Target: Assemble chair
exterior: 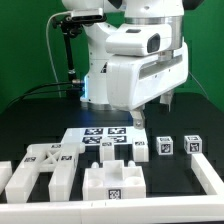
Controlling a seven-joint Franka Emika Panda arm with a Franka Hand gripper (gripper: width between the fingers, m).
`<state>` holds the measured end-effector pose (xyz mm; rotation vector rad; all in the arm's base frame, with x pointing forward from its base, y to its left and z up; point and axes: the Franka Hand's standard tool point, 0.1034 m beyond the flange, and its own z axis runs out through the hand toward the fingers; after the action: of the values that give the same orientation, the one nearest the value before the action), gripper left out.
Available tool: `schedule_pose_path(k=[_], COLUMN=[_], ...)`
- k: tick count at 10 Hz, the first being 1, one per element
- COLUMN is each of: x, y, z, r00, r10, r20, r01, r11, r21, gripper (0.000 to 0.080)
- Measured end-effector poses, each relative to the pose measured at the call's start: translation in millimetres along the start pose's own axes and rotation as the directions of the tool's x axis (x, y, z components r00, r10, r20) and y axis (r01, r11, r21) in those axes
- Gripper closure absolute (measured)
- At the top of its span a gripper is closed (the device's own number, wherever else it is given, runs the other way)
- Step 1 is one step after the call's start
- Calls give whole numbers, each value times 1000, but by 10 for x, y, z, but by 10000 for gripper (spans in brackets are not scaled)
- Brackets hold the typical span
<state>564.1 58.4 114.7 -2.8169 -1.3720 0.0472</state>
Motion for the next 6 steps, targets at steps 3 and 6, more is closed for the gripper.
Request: schedule_pose_path(k=[3,6], x=[0,-1], y=[0,-1], z=[0,5], r00=[1000,1000], r10=[0,1], r20=[0,0], r01=[0,-1], r11=[1000,1000], r21=[0,1], gripper=[150,150])
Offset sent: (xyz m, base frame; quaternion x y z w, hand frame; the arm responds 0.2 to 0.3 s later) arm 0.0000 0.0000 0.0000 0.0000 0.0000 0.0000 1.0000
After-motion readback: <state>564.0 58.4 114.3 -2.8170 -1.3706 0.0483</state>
